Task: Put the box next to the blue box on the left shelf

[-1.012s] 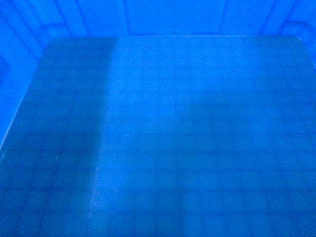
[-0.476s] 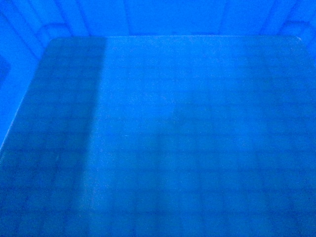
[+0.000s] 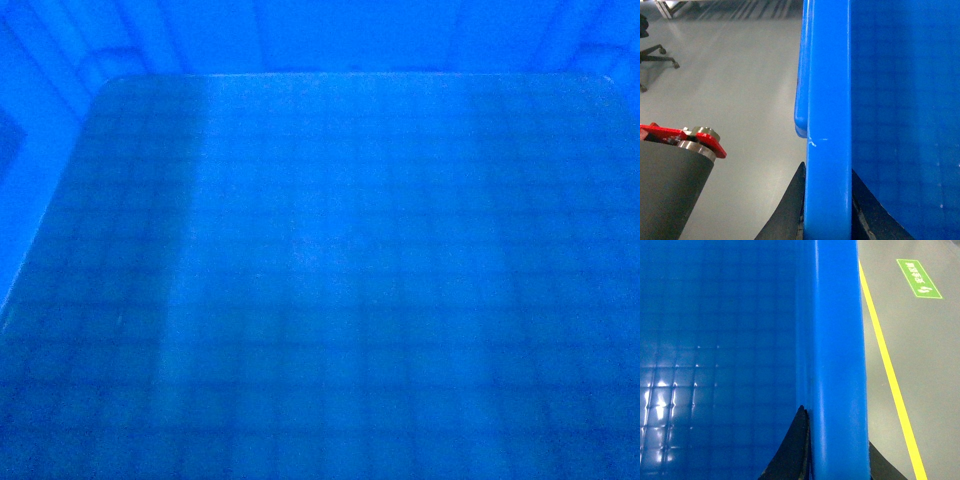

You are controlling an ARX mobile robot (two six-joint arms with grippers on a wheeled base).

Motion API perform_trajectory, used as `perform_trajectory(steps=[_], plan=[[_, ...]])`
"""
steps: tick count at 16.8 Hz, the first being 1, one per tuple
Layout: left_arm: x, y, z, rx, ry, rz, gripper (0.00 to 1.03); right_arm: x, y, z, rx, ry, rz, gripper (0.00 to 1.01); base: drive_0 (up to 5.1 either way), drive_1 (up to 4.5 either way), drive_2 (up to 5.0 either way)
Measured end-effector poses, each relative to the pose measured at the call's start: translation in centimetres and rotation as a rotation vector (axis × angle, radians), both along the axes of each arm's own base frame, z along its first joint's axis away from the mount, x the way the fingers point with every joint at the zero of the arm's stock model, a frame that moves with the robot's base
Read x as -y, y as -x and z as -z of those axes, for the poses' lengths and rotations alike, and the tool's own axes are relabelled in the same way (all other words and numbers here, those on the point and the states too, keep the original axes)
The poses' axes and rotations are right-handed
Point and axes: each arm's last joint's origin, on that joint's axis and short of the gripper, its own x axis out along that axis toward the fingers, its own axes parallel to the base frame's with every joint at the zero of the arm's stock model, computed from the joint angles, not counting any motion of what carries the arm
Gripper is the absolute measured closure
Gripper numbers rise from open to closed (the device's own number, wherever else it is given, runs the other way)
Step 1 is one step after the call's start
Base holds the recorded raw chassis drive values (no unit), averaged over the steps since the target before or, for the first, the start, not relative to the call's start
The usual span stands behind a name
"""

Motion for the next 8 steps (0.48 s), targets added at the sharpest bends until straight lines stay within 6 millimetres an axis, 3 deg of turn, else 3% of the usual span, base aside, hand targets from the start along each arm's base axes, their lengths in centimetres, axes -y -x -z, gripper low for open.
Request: perform_trajectory(steps=[2,8], plan=[[-0.02,0.00,0.01,0.000,-0.003,-0.003,0.93,0.01,0.03,-0.02,0.001,0.000,-0.001,0.92,-1.8,-1.75,-1.8],[-0.05,0.03,-0.03,0.003,0.000,-0.003,0.93,0.01,0.02,-0.05,0.004,-0.001,-0.002,0.92,0.0,4.11,-4.1]])
